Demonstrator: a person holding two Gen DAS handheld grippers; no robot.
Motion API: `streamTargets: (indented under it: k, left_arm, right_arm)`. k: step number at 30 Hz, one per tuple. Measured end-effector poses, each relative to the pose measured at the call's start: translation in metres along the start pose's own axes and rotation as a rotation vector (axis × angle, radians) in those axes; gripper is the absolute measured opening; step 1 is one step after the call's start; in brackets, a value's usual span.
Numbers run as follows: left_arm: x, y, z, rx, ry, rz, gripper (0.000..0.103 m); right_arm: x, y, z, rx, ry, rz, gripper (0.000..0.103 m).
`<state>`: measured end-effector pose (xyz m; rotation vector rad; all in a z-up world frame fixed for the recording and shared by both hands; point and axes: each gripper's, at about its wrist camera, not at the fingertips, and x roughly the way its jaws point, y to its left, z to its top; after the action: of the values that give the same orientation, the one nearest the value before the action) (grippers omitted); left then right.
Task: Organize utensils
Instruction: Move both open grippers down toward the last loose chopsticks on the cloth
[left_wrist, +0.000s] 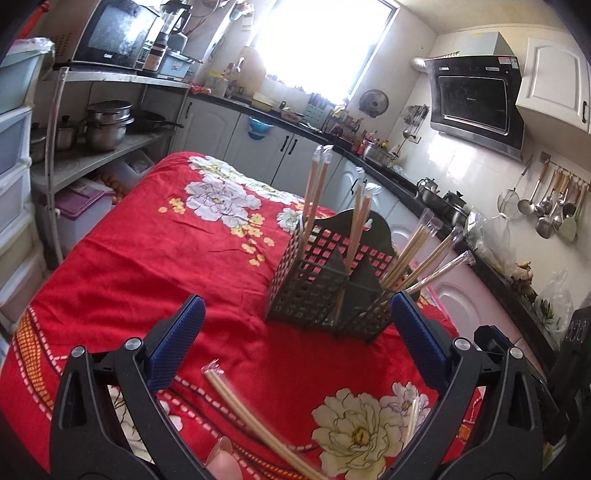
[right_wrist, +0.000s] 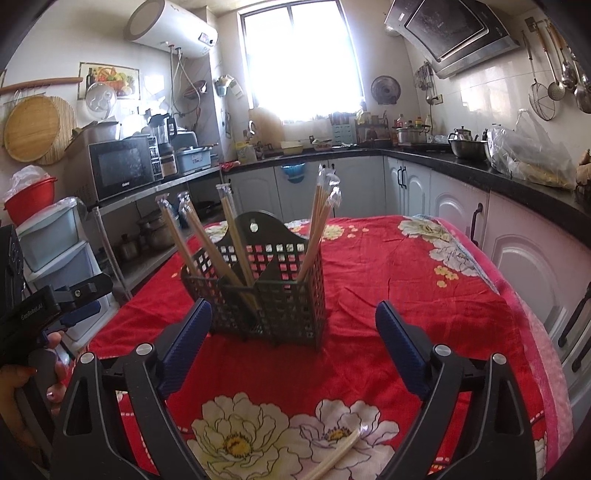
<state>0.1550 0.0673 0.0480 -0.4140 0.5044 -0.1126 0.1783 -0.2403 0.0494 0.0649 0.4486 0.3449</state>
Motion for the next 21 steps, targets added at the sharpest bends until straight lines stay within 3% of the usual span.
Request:
streamTargets:
  k: [9, 21]
  left_arm:
    - [-0.004, 0.014, -0.014, -0.022, 0.034, 0.034, 0.092]
    - [0.014, 0.029, -0.043, -0.088, 0.160, 0.057, 0.092]
  right_arm:
    - [-0.001, 0.002, -0.018, -0.011, 0.072, 0.023, 0.088]
    - [0.005, -0.005, -0.049, -0.012, 0.209, 0.057, 0.090]
